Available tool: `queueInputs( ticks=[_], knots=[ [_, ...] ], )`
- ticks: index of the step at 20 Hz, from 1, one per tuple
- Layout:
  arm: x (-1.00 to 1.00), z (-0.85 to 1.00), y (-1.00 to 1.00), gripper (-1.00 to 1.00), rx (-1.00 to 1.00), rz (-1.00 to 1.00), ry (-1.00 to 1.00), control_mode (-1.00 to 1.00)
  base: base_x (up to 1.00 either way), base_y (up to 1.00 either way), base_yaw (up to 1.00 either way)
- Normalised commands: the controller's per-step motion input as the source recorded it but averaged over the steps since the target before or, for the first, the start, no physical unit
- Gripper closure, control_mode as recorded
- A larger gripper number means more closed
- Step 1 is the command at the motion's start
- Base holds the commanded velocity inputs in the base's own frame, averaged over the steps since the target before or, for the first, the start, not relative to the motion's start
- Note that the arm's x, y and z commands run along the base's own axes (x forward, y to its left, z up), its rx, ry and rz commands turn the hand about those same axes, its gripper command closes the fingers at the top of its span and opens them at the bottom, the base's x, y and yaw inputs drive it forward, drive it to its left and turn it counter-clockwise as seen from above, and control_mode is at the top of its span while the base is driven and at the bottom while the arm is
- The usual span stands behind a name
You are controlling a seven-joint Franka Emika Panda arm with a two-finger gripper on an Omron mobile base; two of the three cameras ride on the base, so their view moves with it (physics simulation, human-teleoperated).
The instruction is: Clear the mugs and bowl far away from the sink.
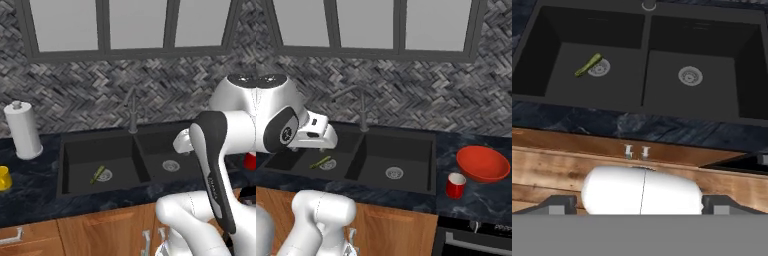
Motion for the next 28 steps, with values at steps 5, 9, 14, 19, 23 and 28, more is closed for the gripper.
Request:
queueInputs(
  ticks=[5,9,14,19,23,28],
  knots=[
    [0.00,0.00,0.00,-1.00,0.00,0.00,0.00,1.00,-0.06,-1.00,-0.05],
    [0.00,0.00,0.00,-1.00,0.00,0.00,0.00,1.00,-0.18,-0.97,-0.23],
    [0.00,0.00,0.00,-1.00,0.00,0.00,0.00,1.00,-0.02,-0.48,-0.25],
    [0.00,0.00,0.00,-1.00,0.00,0.00,0.00,1.00,0.06,-0.20,-0.14],
    [0.00,0.00,0.00,-1.00,0.00,0.00,0.00,1.00,0.00,-0.58,-0.01],
    [0.00,0.00,0.00,-1.00,0.00,0.00,0.00,1.00,-0.06,-0.15,-0.01]
  ],
)
